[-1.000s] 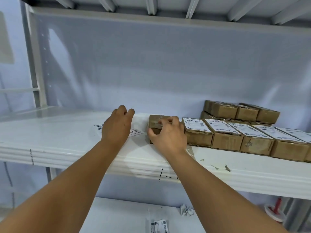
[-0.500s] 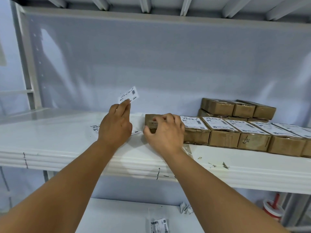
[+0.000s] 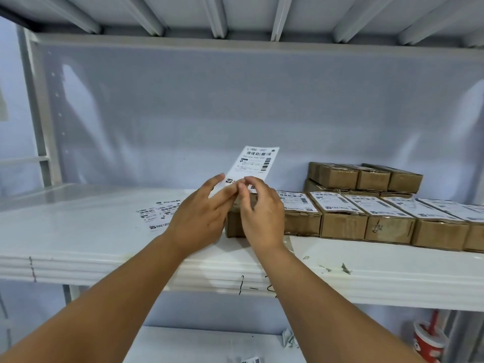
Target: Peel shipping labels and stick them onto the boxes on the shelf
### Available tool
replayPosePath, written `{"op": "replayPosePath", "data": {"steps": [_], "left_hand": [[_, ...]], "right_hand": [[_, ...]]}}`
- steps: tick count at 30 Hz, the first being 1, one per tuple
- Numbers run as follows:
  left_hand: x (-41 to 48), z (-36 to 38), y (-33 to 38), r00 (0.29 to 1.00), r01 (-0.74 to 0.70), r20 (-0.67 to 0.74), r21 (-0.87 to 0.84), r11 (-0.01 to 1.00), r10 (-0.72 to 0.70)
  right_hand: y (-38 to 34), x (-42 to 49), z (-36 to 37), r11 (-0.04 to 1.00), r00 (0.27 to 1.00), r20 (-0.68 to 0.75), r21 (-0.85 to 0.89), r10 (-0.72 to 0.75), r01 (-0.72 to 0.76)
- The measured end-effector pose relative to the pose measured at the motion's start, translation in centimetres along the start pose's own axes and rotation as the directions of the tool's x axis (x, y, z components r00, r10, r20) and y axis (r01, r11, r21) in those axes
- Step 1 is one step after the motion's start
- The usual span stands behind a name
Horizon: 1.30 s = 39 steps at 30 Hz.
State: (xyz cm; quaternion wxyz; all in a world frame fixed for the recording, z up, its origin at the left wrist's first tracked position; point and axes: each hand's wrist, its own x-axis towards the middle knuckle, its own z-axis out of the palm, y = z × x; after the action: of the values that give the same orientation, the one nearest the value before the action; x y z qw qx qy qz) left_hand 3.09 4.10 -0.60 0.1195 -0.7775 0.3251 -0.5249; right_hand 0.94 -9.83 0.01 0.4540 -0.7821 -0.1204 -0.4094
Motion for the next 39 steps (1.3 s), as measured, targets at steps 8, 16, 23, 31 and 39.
{"op": "replayPosePath", "data": {"steps": [8,16,23,31,39], "left_hand": [[3.4,-1.8,1.4,0.357,0.353,0.681,-0.732,-0.583,-0.640],[2.4,-1.9,1.7,0.335,0.413,0.748,-0.663,-0.625,-0.573],[2.3,-2.1,1.7,0.290,0.417,0.755,-0.652,-0.633,-0.588],[2.2,-2.1,1.8,0.299,0.465,0.751,-0.653,-0.597,-0.588],[2.1,-2.2,2.0,0.354,0.536,0.750,-0.652,-0.536,-0.559]], "right_hand": [[0.5,0.6,-0.2,0.994,0.995,-0.026,0.036,0.100,-0.099],[0.3,0.3,-0.5,0.997,0.997,0.030,0.005,0.077,-0.077],[0.4,0.2,-0.4,0.995,0.994,0.046,-0.001,0.100,-0.100],[0.5,0.3,-0.4,0.996,0.995,0.036,0.004,0.094,-0.094],[0.5,0.3,-0.4,0.995,0.995,0.037,-0.018,0.096,-0.096]]}}
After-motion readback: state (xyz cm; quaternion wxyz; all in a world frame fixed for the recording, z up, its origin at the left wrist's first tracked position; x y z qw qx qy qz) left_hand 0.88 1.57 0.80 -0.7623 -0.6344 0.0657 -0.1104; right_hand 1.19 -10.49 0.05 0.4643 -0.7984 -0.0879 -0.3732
